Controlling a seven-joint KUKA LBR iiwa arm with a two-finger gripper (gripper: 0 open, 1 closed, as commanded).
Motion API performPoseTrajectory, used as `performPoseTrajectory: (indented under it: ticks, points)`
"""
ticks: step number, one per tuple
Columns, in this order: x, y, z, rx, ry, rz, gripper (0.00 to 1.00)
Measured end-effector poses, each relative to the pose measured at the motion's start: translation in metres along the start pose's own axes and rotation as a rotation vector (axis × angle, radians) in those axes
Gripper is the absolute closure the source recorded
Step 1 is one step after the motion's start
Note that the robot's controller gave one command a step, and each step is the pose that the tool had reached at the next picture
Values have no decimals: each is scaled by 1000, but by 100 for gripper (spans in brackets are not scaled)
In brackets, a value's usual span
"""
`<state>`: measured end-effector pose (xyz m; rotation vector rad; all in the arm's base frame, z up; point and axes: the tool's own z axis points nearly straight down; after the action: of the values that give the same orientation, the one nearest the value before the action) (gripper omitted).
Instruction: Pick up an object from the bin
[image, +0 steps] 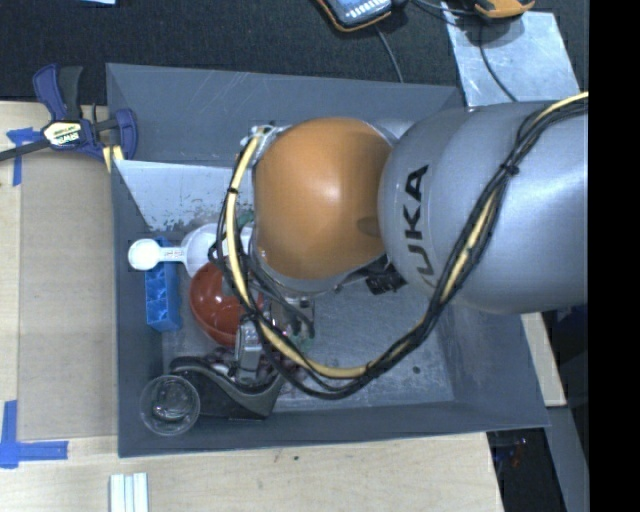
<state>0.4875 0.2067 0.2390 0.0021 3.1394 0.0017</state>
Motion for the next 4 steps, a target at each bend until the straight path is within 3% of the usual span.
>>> performPoseTrajectory:
  ticks: [1, 2, 3, 4]
  points:
    - [-21, -43, 156, -3, -15, -175, 0]
    - [-16, -38, 137, -3, -12, -176, 0]
    - [-20, -2, 138, 21, -31, -372, 0]
    - [-23, -16, 144, 12, -44, -90, 0]
